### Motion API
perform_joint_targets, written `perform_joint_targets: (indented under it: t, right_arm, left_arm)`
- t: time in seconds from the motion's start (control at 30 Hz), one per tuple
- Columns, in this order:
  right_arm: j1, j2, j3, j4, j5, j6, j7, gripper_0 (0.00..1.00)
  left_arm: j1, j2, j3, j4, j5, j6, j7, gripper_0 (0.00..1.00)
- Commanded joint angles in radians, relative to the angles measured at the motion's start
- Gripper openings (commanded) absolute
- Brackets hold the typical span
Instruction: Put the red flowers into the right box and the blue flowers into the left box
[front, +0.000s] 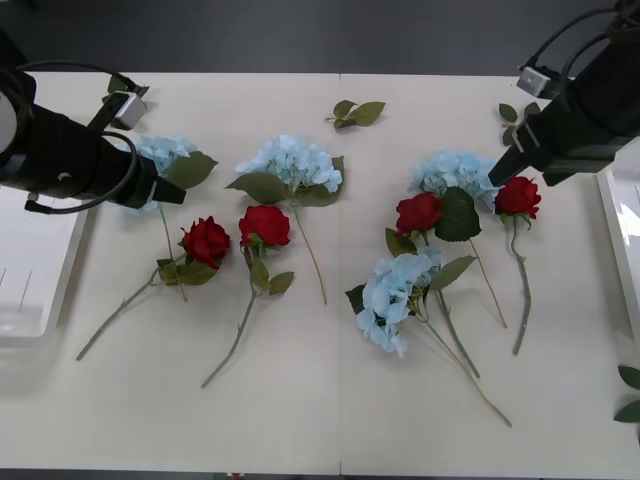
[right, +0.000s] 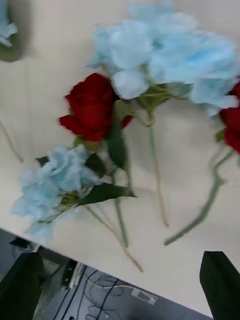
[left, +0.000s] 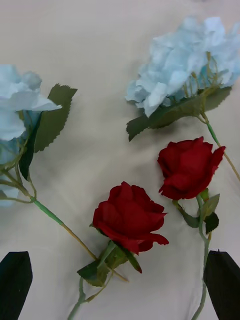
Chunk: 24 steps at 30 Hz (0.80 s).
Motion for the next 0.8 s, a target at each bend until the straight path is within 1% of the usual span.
perform_joint_targets:
  t: [0.03,0.2,0.3,0.5,0.67,0.8]
  right_arm:
    - [0.041,-0.071,0.010,-0.011,0.066,-0.054,-0.037,0.90]
    - [0.118,-0.109,0.025,-0.013,0.074,-0.161,-0.026,0.90]
    - [0.164,-0.123,0.037,-0.014,0.083,-0.244,-0.021,0.90]
    - [0.222,-0.127,0.080,-0.011,0.117,-0.378,-0.018,0.90]
    - [0.228,-0.127,0.148,0.013,0.143,-0.471,-0.017,0.90]
    - [0.228,-0.127,0.211,0.032,0.165,-0.551,-0.017,0.91]
  left_arm:
    - [-0.026,-0.053,0.013,-0.031,-0.110,0.035,0.129,1.00]
    - [-0.025,-0.105,0.016,-0.034,-0.235,0.077,0.274,1.00]
    - [-0.025,-0.128,0.015,-0.034,-0.350,0.147,0.379,1.00]
    - [-0.026,-0.114,0.018,-0.032,-0.462,0.247,0.475,1.00]
    - [-0.026,-0.122,0.024,-0.023,-0.506,0.289,0.549,1.00]
    - [-0.031,-0.122,0.022,0.021,-0.502,0.284,0.601,1.00]
